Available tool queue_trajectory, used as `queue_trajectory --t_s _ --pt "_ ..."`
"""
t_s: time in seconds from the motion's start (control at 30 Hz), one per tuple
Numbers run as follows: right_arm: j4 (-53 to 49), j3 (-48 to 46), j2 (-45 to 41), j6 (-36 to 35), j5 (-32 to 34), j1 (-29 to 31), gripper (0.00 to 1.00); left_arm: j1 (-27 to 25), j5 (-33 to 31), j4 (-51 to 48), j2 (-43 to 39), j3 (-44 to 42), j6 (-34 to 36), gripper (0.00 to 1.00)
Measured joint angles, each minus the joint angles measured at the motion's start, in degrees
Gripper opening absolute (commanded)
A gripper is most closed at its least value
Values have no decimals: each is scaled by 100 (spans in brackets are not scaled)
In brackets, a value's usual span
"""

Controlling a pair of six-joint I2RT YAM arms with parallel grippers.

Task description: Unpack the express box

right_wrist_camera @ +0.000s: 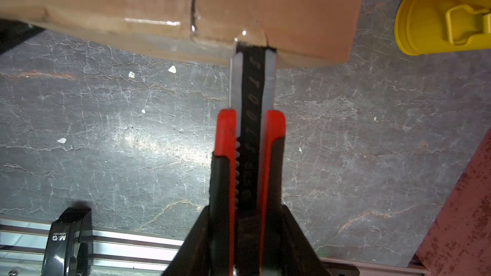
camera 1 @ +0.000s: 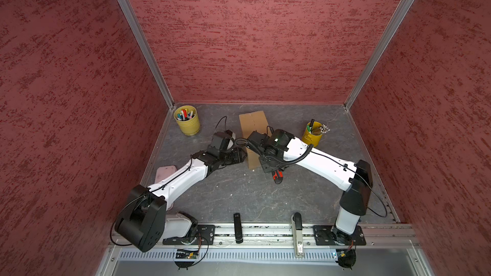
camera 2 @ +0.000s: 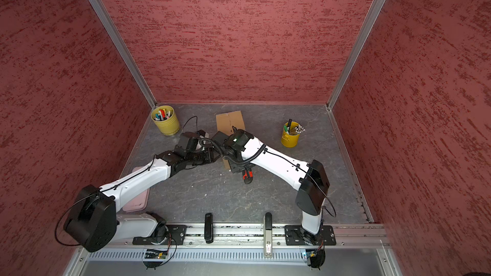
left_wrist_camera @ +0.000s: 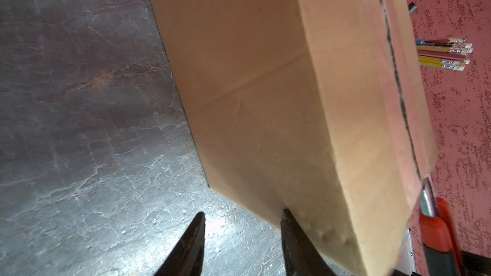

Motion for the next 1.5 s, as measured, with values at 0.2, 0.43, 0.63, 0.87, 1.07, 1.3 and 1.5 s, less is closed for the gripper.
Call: queue_trajectory --t_s 0.2,0.43,0.63,0.87,1.07,1.3,1.5 --pt "-28 50 28 -7 0 13 0 -13 -70 0 0 20 -22 47" --pt "-90 273 173 -70 -28 87 0 -74 -136 52 0 22 -125 47" --pt "-125 326 247 -70 -13 153 0 -133 -179 92 -20 31 -168 47" --pt "-151 326 247 -70 -11 181 0 -142 -229 94 -76 31 -221 47" --pt "-232 330 247 -70 2 273 0 -142 -304 170 -85 31 -284 47" --pt "-297 330 247 -90 2 361 0 -142 -382 284 -85 31 -391 47" --pt "-295 330 247 -116 2 367 0 -142 -409 317 -85 31 -431 47"
